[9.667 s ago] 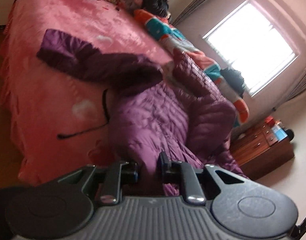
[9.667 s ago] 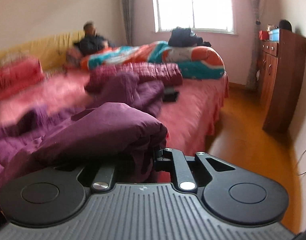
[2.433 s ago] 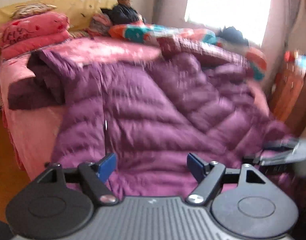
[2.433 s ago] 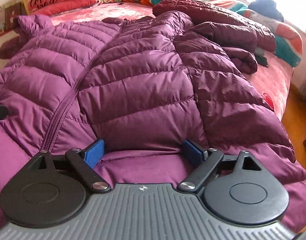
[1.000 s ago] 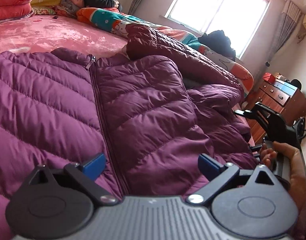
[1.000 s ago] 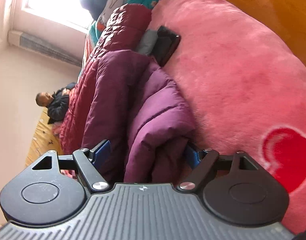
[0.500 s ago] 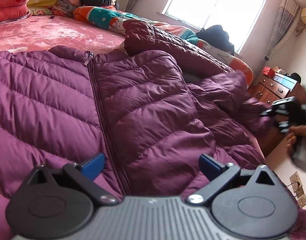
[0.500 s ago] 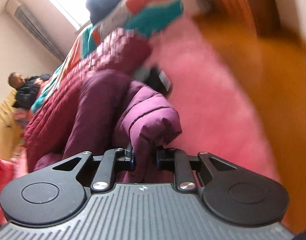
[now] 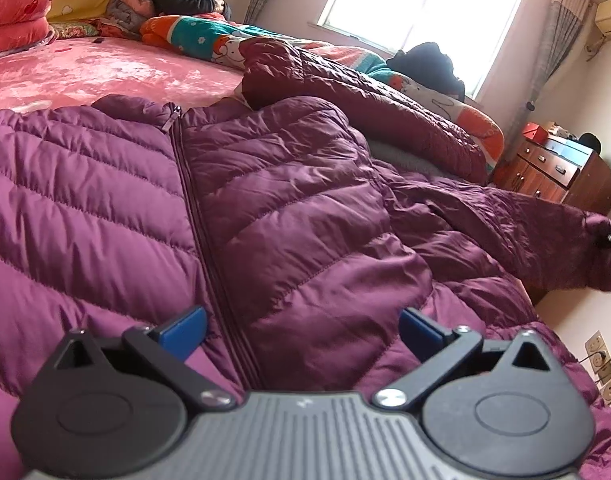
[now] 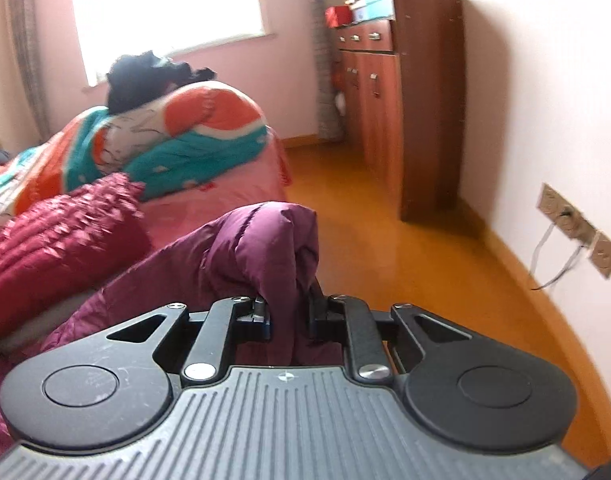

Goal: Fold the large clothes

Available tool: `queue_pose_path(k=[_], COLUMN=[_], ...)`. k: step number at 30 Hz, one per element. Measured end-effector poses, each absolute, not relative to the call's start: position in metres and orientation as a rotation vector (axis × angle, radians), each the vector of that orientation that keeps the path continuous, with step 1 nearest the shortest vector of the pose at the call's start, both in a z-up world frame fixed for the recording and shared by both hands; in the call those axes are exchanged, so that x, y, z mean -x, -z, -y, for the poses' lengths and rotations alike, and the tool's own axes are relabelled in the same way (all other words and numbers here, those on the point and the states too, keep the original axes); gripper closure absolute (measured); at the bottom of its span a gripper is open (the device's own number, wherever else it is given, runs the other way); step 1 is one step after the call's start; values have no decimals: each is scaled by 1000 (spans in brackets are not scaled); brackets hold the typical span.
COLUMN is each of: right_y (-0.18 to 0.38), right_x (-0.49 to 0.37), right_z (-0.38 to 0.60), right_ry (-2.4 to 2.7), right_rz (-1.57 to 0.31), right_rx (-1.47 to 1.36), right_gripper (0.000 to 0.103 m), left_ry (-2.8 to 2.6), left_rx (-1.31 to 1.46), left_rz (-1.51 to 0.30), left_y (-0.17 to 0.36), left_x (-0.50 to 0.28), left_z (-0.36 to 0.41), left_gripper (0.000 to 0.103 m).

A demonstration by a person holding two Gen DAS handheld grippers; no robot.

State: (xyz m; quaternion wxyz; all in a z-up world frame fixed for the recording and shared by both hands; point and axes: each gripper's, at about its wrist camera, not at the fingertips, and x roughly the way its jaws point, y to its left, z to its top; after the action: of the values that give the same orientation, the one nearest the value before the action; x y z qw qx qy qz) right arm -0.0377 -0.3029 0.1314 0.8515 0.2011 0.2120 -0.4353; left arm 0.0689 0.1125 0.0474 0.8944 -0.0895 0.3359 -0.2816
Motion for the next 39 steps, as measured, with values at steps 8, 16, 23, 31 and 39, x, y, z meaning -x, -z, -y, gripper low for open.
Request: queue_pose_path(k=[8, 16, 23, 31, 39], right_y=[-117, -163, -226, -264, -197], right_x=[62, 27, -74, -195, -280], right_z=[302, 274, 205, 58, -71], right_ry=[896, 751, 531, 92, -200], right_rz=[-471, -356, -266, -315, -560], right_rx=[-580, -702, -637, -605, -627], right_gripper=[85, 85, 85, 85, 85], left_ry=[590, 576, 541, 451, 367], left_rx=[213, 297, 345, 414, 464], left_rz=[-699, -664, -602, -575, -585], left_y=[-50, -64, -79, -82, -80], left_x=[-69, -66, -68, -82, -91], left_z=[-118, -139, -162, -200, -236], left_gripper=[1, 1, 1, 1, 1])
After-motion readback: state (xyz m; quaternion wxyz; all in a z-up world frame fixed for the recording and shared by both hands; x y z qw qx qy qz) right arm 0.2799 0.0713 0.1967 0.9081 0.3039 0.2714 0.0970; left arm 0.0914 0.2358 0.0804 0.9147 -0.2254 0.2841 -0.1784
